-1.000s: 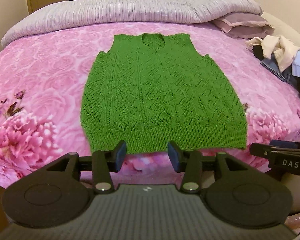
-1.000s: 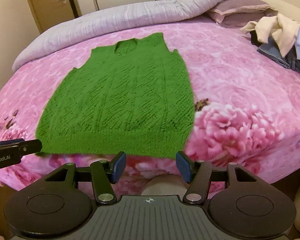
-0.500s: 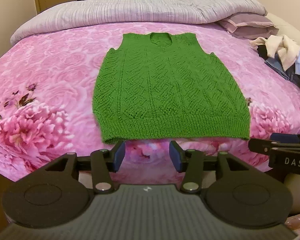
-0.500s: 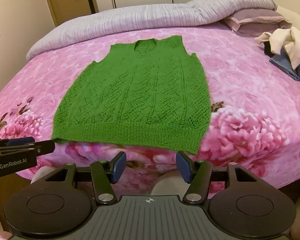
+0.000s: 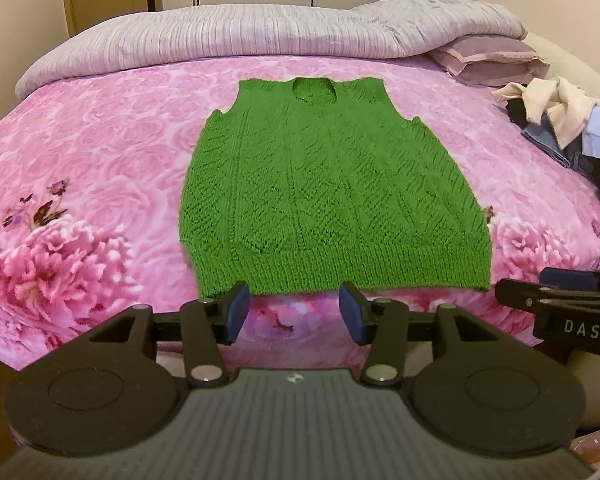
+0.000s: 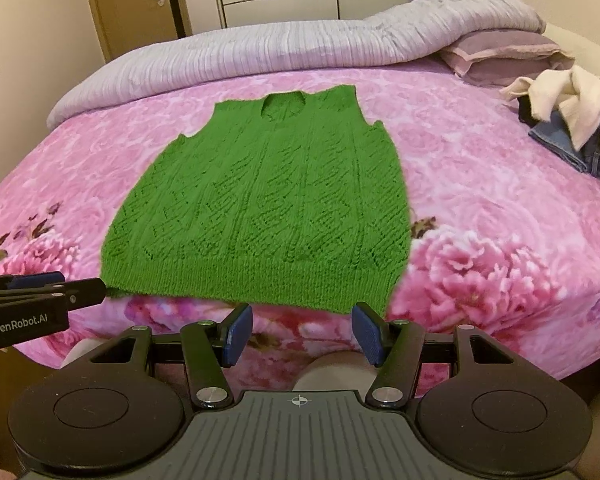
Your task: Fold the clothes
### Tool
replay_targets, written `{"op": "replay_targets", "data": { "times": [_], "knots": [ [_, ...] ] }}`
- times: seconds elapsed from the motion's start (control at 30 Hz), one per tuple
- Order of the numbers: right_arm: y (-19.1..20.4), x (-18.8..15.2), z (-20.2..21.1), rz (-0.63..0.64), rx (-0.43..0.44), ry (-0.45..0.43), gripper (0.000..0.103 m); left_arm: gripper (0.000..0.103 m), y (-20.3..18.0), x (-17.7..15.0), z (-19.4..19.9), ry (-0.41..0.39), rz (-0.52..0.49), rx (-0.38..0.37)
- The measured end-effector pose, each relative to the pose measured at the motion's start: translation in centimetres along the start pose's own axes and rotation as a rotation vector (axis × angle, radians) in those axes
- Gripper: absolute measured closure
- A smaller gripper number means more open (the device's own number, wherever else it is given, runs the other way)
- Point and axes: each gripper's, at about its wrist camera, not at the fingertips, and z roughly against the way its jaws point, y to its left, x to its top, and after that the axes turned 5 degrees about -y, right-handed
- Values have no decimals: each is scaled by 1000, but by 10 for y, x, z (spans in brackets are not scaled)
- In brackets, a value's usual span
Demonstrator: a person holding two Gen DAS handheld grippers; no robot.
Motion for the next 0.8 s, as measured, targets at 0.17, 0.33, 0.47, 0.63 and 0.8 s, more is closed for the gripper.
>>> {"op": "replay_targets", "data": {
  "times": [0.17,0.33,0.47,0.63,0.8],
  "knots": [
    [-2,2,0,-2,-35,-6,44,57,2,7,-4,-18,-2,-30],
    [0,7,-5,-2,-70,-3,44,57,10,10,-10,-17,8,-49],
    [6,11,-13,3,-72,12,44,57,22,12,-15,-6,23,-46],
    [12,19,-32,25,-72,38,44,56,40,16,-27,6,46,-24],
    [14,28,-56,58,-66,70,44,55,53,26,-48,16,53,-11]
  ]
}}
